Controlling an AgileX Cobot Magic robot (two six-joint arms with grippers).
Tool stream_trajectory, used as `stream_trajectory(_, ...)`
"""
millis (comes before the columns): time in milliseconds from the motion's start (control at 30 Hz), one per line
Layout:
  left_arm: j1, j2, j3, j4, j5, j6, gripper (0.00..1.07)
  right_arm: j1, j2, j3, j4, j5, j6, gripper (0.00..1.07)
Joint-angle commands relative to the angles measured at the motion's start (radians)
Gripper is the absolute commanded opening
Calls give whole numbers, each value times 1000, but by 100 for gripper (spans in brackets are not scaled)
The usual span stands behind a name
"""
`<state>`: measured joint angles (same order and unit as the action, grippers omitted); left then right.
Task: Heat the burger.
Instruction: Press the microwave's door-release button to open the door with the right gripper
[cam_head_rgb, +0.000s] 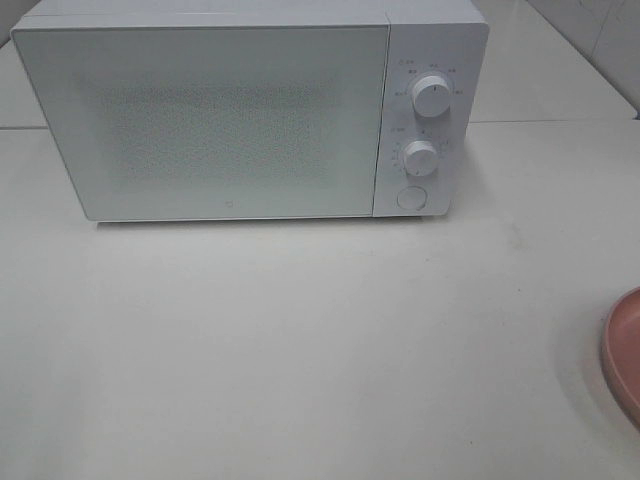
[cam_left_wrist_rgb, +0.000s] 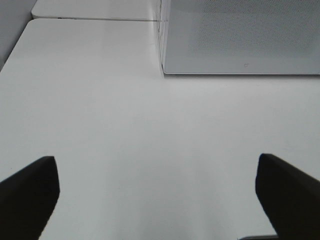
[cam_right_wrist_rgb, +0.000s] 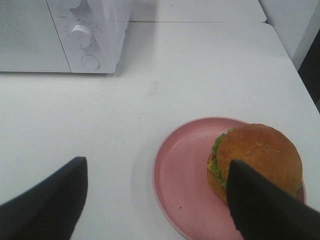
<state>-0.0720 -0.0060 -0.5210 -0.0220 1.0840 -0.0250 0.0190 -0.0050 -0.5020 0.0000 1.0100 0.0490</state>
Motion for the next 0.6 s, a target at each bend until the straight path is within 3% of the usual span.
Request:
stream_trajectory(33,1,-22,3,-1,-13,-1,100,-6,-26,3,0,-18,-4,76)
stream_trajectory(600,1,-22,3,-1,-13,-1,100,-6,-26,3,0,-18,-4,76)
